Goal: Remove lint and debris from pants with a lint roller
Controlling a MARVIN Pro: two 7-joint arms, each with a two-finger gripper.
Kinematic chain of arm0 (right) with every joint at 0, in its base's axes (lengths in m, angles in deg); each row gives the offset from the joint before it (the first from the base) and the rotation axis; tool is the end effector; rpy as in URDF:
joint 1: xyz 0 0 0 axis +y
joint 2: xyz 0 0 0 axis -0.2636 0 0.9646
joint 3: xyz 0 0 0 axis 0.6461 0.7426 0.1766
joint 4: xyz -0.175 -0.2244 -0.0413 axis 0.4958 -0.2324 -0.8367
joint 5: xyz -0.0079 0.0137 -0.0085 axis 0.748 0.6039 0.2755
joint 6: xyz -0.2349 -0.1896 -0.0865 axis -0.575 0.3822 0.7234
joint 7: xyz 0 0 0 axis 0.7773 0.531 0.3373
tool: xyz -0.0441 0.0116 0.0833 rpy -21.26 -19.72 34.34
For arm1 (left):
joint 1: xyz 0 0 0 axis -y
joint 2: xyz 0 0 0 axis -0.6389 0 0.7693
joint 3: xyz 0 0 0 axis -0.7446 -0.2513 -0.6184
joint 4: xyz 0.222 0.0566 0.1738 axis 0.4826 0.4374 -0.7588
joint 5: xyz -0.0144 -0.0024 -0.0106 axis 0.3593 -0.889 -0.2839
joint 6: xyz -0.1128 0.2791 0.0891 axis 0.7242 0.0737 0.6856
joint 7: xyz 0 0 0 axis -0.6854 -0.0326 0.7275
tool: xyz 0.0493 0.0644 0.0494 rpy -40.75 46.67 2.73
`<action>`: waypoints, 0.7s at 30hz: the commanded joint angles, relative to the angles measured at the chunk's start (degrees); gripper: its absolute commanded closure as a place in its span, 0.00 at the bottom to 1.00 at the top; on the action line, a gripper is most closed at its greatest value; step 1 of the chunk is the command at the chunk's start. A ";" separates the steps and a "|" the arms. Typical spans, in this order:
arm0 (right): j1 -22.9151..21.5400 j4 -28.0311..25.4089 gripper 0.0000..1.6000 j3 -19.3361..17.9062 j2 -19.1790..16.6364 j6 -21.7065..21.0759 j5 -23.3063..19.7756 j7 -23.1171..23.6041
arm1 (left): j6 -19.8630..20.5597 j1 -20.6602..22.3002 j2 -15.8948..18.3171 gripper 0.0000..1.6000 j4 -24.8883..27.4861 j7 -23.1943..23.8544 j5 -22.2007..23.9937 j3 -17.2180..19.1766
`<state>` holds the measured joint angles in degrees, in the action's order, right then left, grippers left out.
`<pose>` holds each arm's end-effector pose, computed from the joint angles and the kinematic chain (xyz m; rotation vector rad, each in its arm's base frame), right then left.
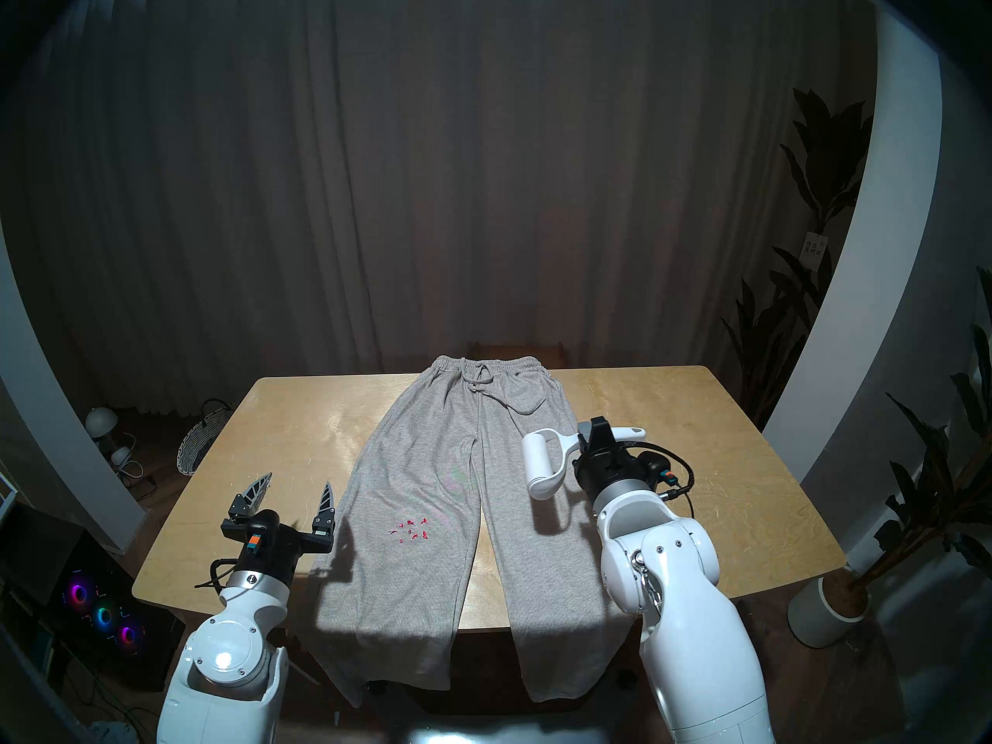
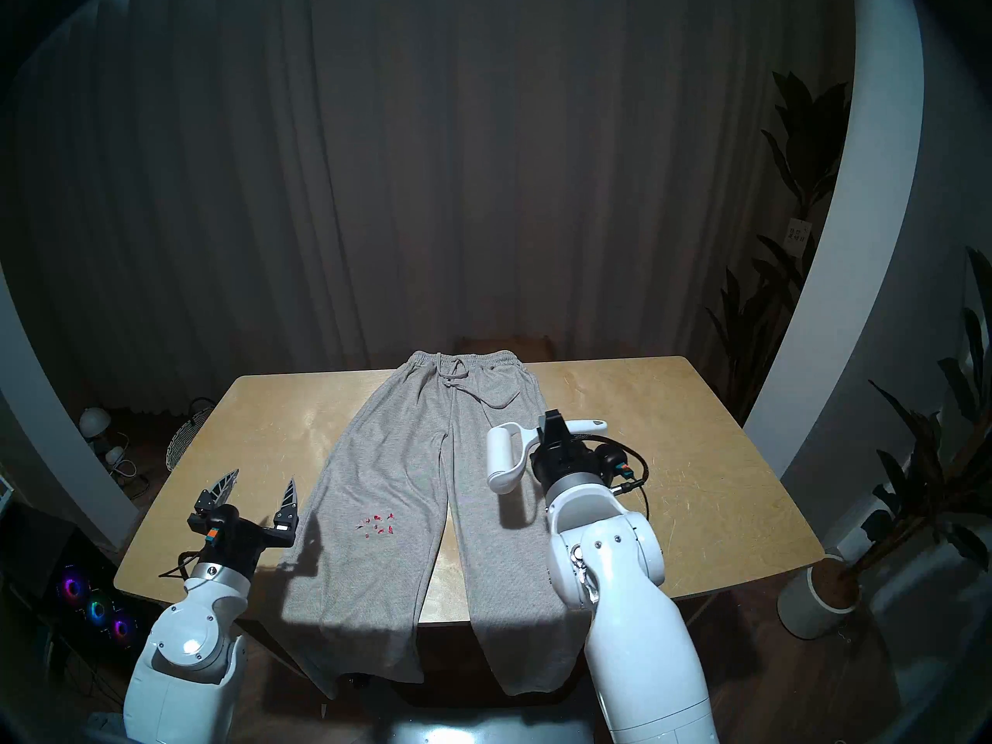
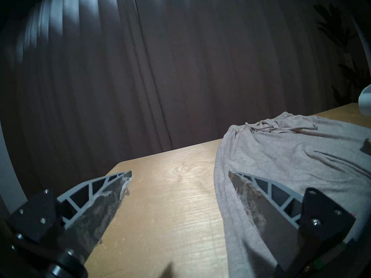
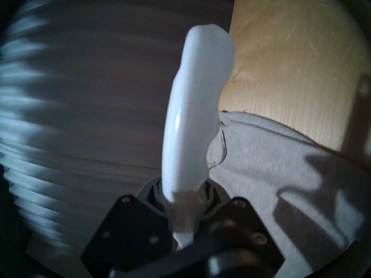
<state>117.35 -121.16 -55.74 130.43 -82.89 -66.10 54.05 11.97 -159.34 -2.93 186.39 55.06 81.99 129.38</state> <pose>0.3540 0.0864 -0.2755 -1.5400 1.0801 -1.1462 0.2686 0.1190 -0.3428 -2.0887 0.2562 -2.0234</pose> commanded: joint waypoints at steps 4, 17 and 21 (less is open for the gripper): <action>-3.10 -1.01 1.00 11.63 -4.78 3.56 0.17 0.82 | -2.80 -1.83 3.46 0.00 -0.88 3.61 -0.65 1.25; -10.32 3.65 1.00 21.49 -6.60 7.00 -0.05 -0.07 | -6.00 -2.08 5.60 0.00 -2.68 6.95 -4.15 -0.38; -12.44 5.76 1.00 23.95 -6.40 8.25 -0.41 -0.66 | -6.69 -1.74 5.96 0.00 -3.69 7.17 -5.07 -0.67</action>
<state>110.13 -116.95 -35.48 123.70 -76.96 -65.84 53.91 7.43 -161.96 1.69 183.18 61.86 78.23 128.83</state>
